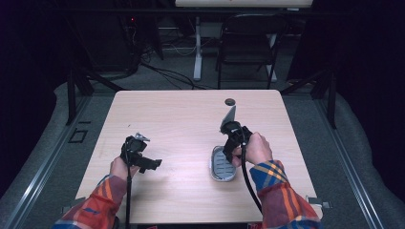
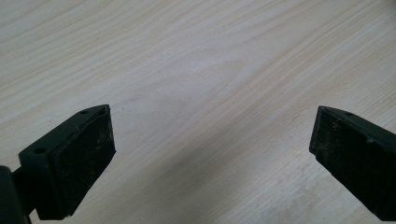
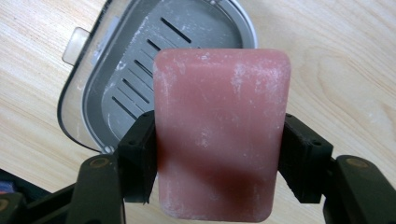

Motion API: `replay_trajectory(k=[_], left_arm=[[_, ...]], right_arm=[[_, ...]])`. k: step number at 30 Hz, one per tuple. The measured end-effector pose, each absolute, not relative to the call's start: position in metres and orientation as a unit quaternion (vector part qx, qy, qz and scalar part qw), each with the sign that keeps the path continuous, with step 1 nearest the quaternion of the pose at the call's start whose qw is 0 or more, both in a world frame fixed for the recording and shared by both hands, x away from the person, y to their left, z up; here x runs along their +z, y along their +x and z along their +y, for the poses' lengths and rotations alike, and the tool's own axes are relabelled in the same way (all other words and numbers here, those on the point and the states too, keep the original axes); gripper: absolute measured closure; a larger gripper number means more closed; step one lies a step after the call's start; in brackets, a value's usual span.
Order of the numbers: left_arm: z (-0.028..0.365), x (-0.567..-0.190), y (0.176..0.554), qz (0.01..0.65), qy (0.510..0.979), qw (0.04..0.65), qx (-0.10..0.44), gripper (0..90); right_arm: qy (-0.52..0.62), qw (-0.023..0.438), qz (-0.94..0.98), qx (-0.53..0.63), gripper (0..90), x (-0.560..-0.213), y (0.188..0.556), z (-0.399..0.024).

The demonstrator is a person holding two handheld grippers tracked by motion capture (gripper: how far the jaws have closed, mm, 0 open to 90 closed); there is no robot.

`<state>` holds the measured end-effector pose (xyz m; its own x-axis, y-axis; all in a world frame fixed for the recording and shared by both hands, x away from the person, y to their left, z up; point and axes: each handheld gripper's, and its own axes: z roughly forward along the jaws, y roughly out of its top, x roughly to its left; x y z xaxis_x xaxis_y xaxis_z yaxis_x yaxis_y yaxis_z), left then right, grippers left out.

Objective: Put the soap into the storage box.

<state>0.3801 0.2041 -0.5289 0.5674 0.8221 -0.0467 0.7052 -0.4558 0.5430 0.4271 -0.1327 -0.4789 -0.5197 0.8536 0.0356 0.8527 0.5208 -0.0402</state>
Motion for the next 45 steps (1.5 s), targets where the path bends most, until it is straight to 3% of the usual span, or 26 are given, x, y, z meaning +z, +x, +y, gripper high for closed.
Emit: replay_trajectory(k=[2, 5, 6, 26, 35, 45], left_arm=[[0.204, -0.529, 0.38, 0.452, 0.846, 0.261, 0.112, 0.3], [0.204, -0.529, 0.38, 0.451, 0.846, 0.261, 0.112, 0.2], [0.205, -0.529, 0.38, 0.45, 0.846, 0.262, 0.11, 0.3], [0.205, -0.529, 0.381, 0.45, 0.847, 0.261, 0.11, 0.2], [0.205, -0.529, 0.38, 0.45, 0.847, 0.26, 0.11, 0.2], [0.205, -0.529, 0.38, 0.45, 0.847, 0.26, 0.11, 0.2]], right_arm=[[-0.494, 0.03, -0.869, 0.0, 37.2, -0.482, 0.426, -0.127], [-0.423, 0.043, -0.901, 0.083, 37.2, -0.472, 0.438, -0.127], [-0.488, 0.029, -0.872, 0.01, 37.1, -0.484, 0.428, -0.122], [-0.504, 0.048, -0.863, -0.01, 35.8, -0.493, 0.429, -0.115], [-0.492, 0.048, -0.868, -0.052, 44.0, -0.475, 0.423, -0.128], [-0.481, 0.034, -0.87, -0.1, 35.1, -0.46, 0.415, -0.16]])
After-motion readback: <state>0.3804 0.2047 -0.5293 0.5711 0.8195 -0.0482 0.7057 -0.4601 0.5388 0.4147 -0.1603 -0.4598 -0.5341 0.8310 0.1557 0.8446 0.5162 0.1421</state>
